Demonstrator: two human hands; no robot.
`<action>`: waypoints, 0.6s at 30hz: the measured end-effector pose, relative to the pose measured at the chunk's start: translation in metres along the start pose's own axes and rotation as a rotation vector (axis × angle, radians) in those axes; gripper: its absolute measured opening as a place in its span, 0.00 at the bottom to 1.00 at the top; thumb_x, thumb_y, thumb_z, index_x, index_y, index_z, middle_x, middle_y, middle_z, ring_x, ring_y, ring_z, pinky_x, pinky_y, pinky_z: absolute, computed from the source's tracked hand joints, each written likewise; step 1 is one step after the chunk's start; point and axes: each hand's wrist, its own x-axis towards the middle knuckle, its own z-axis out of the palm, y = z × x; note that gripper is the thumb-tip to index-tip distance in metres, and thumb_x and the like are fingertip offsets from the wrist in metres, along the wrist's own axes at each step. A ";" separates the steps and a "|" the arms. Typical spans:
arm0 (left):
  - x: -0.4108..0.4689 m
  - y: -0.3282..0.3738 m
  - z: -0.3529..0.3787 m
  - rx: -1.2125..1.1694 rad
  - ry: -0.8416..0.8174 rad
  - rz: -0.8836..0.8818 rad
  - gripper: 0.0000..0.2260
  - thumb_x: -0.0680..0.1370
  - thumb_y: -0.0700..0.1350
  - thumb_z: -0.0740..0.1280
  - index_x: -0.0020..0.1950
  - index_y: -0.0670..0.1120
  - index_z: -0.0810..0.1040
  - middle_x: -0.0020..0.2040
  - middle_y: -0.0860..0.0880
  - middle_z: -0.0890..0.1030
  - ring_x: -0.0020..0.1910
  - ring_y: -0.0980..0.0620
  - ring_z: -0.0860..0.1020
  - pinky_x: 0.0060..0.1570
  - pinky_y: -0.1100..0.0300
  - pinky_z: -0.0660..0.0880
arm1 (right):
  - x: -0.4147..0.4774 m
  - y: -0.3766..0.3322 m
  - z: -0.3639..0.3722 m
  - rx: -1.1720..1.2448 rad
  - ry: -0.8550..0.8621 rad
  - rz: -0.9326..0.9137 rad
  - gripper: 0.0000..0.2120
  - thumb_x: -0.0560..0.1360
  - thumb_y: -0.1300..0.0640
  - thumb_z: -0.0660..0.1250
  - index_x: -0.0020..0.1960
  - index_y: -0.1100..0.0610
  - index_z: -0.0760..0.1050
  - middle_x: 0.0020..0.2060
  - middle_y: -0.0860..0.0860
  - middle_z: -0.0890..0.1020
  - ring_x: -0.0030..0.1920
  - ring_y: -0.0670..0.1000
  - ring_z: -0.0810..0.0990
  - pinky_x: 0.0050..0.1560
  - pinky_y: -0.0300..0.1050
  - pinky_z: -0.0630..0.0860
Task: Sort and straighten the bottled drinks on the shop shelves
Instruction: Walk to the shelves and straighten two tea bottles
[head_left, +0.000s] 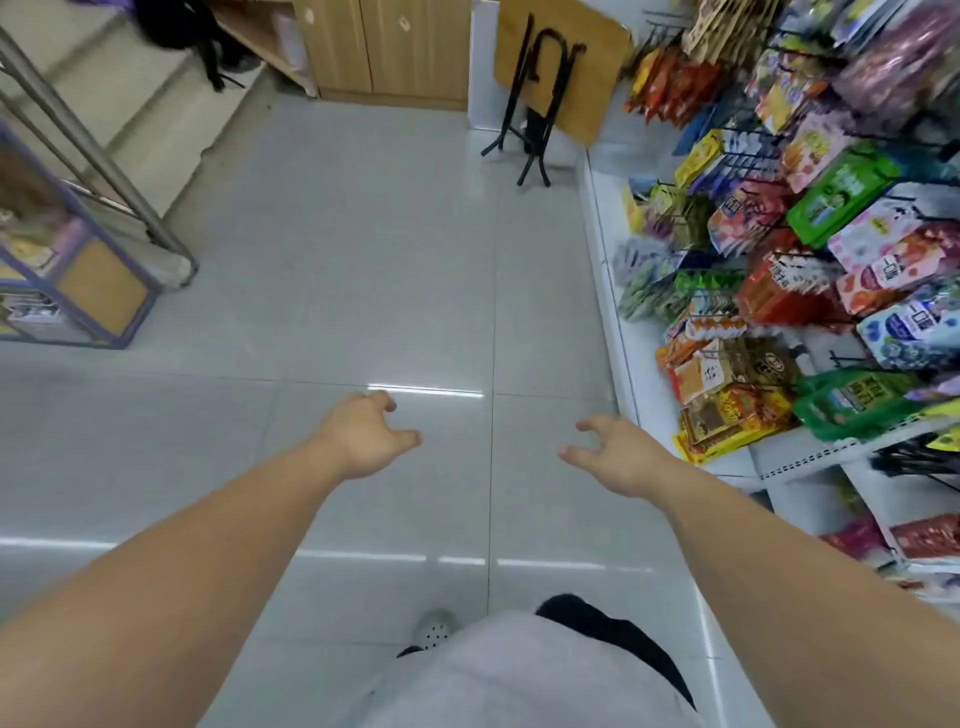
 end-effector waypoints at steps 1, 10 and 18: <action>0.019 0.003 -0.008 -0.039 0.002 0.005 0.30 0.75 0.61 0.71 0.73 0.49 0.71 0.72 0.44 0.70 0.67 0.43 0.74 0.63 0.55 0.70 | 0.018 -0.005 -0.008 0.029 0.000 -0.004 0.34 0.77 0.36 0.67 0.77 0.51 0.68 0.76 0.56 0.68 0.73 0.57 0.72 0.71 0.48 0.68; 0.206 0.041 -0.069 -0.105 -0.049 -0.072 0.31 0.74 0.62 0.72 0.73 0.51 0.69 0.68 0.44 0.73 0.61 0.44 0.77 0.61 0.52 0.75 | 0.209 -0.047 -0.086 0.113 -0.085 0.004 0.31 0.78 0.37 0.67 0.76 0.52 0.69 0.74 0.56 0.71 0.71 0.56 0.73 0.66 0.46 0.69; 0.359 0.096 -0.153 -0.131 0.016 -0.148 0.32 0.74 0.62 0.73 0.74 0.50 0.69 0.69 0.42 0.75 0.64 0.43 0.77 0.63 0.52 0.74 | 0.379 -0.102 -0.214 0.089 -0.115 -0.044 0.30 0.79 0.39 0.68 0.75 0.54 0.70 0.73 0.57 0.73 0.69 0.56 0.75 0.61 0.44 0.70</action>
